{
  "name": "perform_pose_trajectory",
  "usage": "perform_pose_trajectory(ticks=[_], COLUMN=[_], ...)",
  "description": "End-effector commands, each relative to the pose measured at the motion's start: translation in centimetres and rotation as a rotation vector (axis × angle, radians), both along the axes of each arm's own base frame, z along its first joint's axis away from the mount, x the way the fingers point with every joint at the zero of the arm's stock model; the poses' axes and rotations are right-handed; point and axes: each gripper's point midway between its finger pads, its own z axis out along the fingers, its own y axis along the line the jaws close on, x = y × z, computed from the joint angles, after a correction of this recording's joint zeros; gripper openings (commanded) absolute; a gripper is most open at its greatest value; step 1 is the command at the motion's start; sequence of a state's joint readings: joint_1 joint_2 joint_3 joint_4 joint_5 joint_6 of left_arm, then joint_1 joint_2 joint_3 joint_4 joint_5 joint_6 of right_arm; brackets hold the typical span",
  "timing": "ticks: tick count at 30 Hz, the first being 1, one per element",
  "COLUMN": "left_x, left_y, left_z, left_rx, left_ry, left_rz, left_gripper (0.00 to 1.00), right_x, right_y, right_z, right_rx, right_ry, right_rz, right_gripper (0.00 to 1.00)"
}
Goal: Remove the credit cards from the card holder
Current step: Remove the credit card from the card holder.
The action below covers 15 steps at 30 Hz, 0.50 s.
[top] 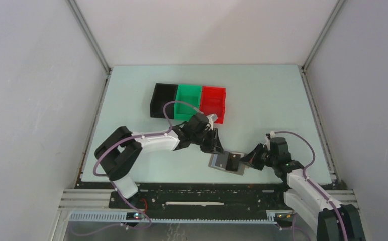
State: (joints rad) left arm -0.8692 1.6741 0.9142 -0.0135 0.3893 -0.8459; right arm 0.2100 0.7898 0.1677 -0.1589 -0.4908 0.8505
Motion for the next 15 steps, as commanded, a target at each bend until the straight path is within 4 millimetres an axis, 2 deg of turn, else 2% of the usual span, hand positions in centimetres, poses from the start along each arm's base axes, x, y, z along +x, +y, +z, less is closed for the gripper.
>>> perform_pose_trajectory(ticks=[1,7,15], left_x=[0.2,-0.3,-0.5], left_y=[-2.7,-3.4,-3.7], left_z=[2.6,1.0,-0.2], left_rx=[-0.127,-0.134,-0.13], left_ry=[-0.015,0.052,0.088], left_rz=[-0.071,-0.096,-0.102], left_gripper=[0.32,0.31,0.25], right_x=[1.2,1.3,1.2], right_y=[0.6,0.9,1.0], right_z=[1.5,1.6,1.4], right_rx=[0.048,0.066,0.073], right_ry=[-0.036,-0.04,-0.034], right_rz=[0.002,0.009,0.009], right_gripper=[0.0,0.0,0.0])
